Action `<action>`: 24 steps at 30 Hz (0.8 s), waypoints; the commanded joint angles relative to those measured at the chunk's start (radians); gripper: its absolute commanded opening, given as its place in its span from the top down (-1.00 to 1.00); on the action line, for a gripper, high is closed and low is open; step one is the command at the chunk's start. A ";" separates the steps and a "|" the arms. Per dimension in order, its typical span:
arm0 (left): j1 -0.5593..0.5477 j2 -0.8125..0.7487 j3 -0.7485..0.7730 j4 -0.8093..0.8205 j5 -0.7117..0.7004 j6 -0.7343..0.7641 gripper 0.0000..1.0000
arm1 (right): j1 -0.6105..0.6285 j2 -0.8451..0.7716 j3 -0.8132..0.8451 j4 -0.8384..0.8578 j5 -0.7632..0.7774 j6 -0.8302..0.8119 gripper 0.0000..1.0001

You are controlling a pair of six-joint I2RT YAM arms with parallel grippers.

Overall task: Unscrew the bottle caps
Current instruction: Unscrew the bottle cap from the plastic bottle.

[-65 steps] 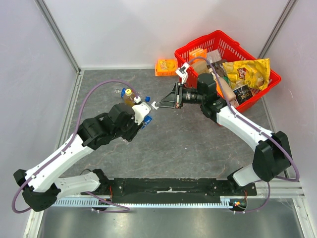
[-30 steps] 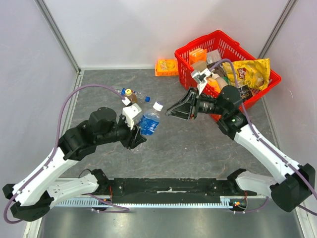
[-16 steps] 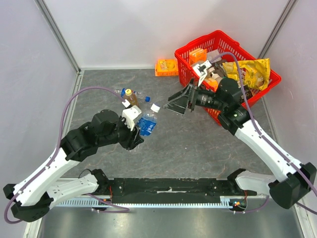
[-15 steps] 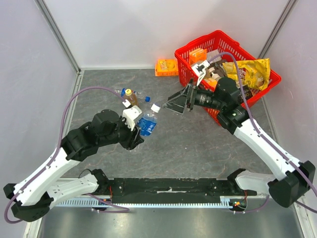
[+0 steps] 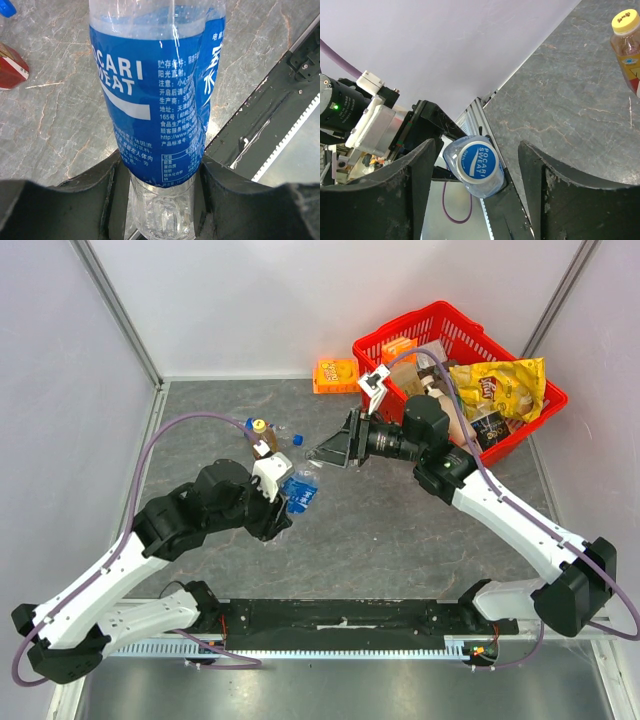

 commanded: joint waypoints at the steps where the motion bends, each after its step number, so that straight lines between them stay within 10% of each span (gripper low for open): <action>1: -0.004 0.005 -0.005 0.014 -0.015 0.005 0.53 | 0.007 0.005 0.017 0.038 0.019 0.020 -0.43; 24: -0.001 -0.006 -0.018 0.014 -0.018 0.001 0.53 | 0.029 -0.032 -0.115 0.144 0.014 0.109 0.23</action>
